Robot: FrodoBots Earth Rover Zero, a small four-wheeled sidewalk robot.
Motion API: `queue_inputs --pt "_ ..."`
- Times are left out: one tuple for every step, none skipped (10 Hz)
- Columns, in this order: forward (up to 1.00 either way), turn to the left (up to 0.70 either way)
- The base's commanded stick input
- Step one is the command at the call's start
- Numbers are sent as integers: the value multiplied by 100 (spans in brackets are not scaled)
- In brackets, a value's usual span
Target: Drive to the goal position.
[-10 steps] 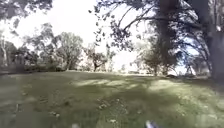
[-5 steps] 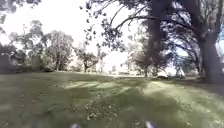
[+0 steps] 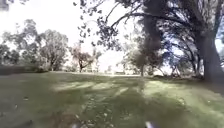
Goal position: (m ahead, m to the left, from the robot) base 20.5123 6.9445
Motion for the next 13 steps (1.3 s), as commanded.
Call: queue_inputs --pt "70 -35" --pt "70 -35" --pt "70 -35" --pt "70 -35" --pt "70 -35" --pt "70 -35" --pt "70 -35" --pt "70 -35" --pt "70 -35" --pt "70 -35" --pt "70 -35" --pt "70 -11" --pt "70 -2"
